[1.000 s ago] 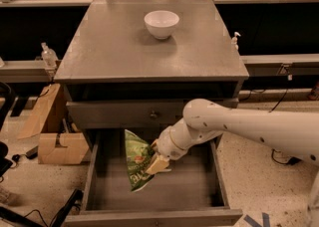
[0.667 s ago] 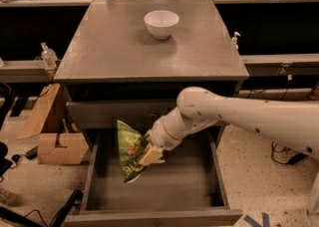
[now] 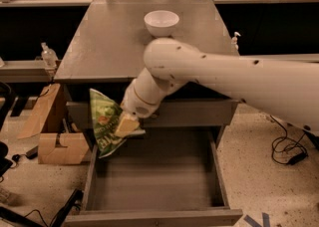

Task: Pick green jalapeno chip bag from middle drawer and place on counter

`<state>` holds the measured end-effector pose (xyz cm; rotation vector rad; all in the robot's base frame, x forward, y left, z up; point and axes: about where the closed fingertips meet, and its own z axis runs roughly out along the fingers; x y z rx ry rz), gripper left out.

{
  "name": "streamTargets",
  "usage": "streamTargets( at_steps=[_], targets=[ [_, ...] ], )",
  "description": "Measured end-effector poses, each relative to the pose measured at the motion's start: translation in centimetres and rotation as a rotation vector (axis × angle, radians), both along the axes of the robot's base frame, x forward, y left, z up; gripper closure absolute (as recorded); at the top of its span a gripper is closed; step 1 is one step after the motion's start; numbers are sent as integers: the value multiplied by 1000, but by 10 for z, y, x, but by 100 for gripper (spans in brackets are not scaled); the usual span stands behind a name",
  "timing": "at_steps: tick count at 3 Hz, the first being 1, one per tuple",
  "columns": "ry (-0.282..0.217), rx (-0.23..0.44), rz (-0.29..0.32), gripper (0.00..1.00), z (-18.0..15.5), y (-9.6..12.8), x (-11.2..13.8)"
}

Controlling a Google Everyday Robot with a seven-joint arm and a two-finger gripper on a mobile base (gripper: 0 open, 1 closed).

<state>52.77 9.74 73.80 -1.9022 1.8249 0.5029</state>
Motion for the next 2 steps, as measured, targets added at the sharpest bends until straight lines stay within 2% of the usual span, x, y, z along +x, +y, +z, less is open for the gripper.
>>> streamTargets(
  at_steps=[1, 2],
  targets=[
    [-82, -23, -59, 100, 75, 17, 9],
    [-185, 6, -142, 100, 142, 12, 28]
  ],
)
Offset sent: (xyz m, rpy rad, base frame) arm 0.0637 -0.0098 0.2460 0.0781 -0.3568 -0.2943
